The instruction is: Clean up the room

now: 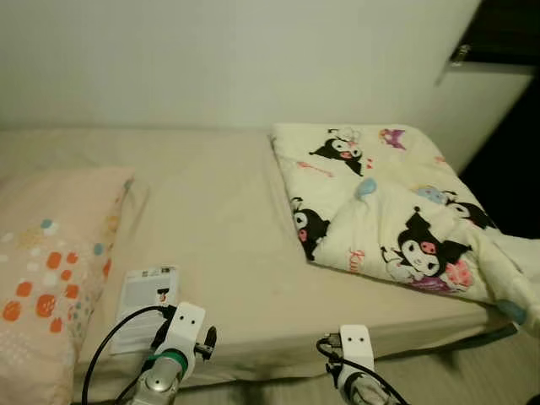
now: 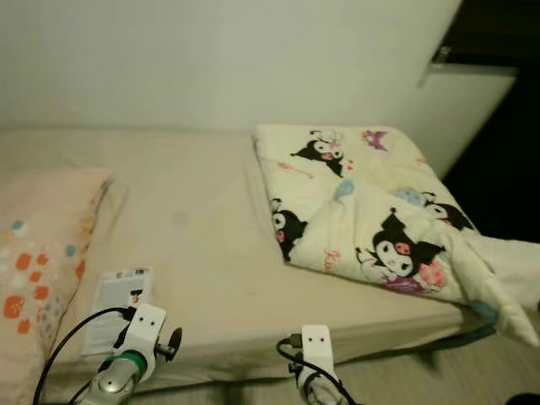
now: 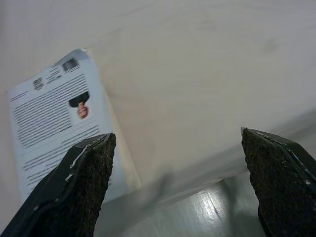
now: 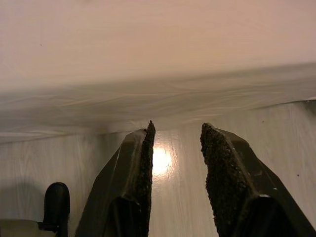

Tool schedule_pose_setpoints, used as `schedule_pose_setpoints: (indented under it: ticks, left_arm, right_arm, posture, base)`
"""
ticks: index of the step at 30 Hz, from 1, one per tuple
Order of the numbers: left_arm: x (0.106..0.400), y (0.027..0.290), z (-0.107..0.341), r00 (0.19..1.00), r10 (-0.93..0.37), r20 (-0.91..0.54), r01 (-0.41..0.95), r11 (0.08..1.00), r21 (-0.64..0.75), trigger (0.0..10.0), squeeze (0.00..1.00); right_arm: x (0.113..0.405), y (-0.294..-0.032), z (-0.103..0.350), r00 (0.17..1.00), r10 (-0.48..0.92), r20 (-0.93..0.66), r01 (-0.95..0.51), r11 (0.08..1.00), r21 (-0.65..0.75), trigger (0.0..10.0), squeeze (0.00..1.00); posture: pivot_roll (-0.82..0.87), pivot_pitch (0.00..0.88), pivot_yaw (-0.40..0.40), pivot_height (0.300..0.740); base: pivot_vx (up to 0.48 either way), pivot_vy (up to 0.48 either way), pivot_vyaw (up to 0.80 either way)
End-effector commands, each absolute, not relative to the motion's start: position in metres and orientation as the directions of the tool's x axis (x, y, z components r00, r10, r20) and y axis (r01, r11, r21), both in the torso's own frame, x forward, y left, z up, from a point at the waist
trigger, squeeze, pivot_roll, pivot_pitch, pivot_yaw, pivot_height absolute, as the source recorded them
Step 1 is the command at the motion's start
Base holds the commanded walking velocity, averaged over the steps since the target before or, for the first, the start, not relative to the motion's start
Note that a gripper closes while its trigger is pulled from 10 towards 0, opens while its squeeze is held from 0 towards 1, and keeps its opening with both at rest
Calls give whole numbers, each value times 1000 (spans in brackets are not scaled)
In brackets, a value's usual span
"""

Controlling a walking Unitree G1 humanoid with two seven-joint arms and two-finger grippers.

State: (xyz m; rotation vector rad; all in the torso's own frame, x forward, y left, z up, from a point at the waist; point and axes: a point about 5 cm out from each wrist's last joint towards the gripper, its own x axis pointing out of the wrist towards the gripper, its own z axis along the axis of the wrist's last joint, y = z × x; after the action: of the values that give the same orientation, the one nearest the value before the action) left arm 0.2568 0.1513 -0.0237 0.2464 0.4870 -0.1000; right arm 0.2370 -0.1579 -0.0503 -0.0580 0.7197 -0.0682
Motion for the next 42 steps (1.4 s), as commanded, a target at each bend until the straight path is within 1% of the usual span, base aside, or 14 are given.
schedule_pose_setpoints:
  ticks: [1, 9, 14, 37, 41, 42]
  left_arm:
    - [252, 151, -26, 870, -43, -490, 167, 963, 211, 10000, 0]
    - [249, 154, -24, 881, -24, -472, 143, 965, 218, 10000, 0]
    - [249, 159, -22, 885, 8, -465, 97, 975, 201, 10000, 0]
    - [245, 158, -26, 870, 8, -493, 107, 973, 204, 10000, 0]
    - [244, 158, -27, 865, 5, -502, 114, 972, 205, 10000, 0]
    - [242, 156, -31, 849, -7, -528, 131, 971, 199, 10000, 0]
  right_arm:
    - [230, -160, -55, 727, -88, -681, 57, 996, -69, 10000, 0]
    - [230, -159, -55, 733, -73, -676, 45, 997, -59, 10000, 0]
    - [232, -162, -53, 745, -88, -662, 70, 996, -53, 10000, 0]
    - [229, -161, -56, 734, -85, -674, 78, 996, -41, 10000, 0]
    - [229, -161, -56, 731, -83, -677, 77, 996, -39, 10000, 0]
    - [228, -161, -56, 727, -83, -682, 79, 996, -37, 10000, 0]
  posture:
    - [102, 0, -14, 740]
    - [106, 0, -20, 740]
    - [98, 0, -23, 740]
    - [95, 0, -21, 740]
    - [97, 0, -26, 740]
    - [99, 0, -28, 740]
  base:
    - [0, 0, 0]
    - [0, 0, 0]
    - [0, 0, 0]
    - [0, 0, 0]
    - [0, 0, 0]
    - [0, 0, 0]
